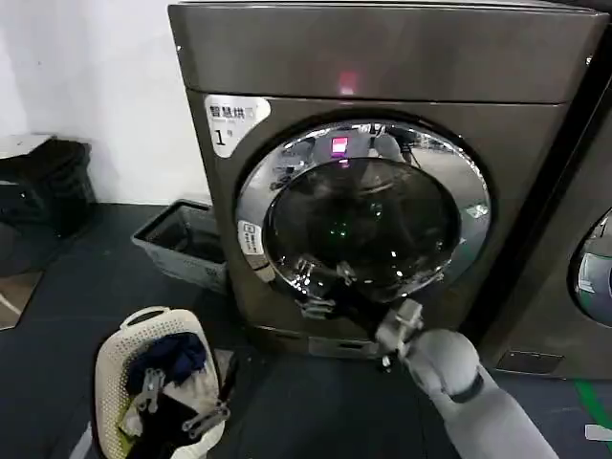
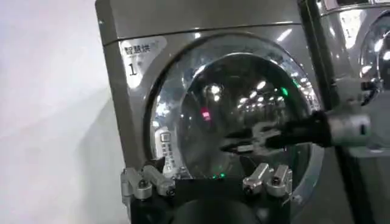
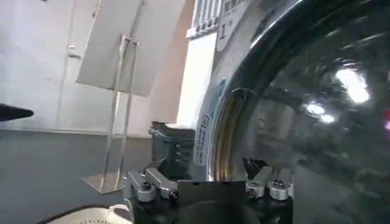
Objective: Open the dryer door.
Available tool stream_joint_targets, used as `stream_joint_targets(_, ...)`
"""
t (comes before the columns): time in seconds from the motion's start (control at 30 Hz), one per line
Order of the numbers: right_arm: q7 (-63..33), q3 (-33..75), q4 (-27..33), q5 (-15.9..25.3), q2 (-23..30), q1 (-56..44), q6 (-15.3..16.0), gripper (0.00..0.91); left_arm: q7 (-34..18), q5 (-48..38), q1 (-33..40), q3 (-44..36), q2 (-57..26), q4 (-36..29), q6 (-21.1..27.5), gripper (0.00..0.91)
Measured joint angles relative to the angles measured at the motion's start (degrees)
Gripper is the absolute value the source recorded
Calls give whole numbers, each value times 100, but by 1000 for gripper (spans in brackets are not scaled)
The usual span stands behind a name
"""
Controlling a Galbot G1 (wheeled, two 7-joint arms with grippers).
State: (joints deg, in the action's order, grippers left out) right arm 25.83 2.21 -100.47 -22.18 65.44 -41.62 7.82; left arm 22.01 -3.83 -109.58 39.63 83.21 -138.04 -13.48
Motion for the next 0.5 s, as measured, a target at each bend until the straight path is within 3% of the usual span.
stream_joint_targets(0.5,59,-590,1047,47,595,1049,-53,907,-8,66,-62,-76,72,-33,-67,907)
